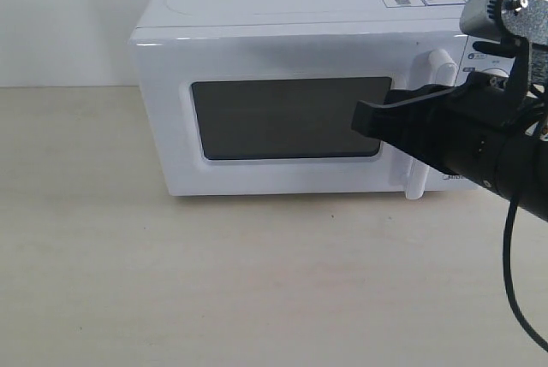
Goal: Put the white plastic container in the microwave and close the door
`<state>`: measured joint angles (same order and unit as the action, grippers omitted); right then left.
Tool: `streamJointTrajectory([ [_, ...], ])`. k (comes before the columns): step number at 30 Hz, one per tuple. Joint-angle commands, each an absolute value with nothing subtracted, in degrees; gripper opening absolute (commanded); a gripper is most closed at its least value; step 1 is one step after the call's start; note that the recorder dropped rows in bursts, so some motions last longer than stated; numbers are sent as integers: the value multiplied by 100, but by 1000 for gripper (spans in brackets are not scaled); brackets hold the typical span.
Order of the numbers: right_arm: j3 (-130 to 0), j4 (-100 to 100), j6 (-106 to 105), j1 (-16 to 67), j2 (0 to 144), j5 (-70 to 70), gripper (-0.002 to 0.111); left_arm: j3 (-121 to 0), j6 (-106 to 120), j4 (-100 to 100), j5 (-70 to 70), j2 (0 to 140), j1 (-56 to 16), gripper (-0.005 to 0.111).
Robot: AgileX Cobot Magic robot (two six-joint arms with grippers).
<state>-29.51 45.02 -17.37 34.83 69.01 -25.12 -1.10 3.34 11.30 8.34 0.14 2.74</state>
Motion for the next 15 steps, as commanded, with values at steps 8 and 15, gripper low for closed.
streamJointTrajectory([
  [8,-2916,4484,-1768,3498,6856,-2545,0,0,125,376,981,0,292,4],
  [15,-2916,4484,-1768,3498,6856,-2545,0,0,-734,-147,1698,0,292,4],
])
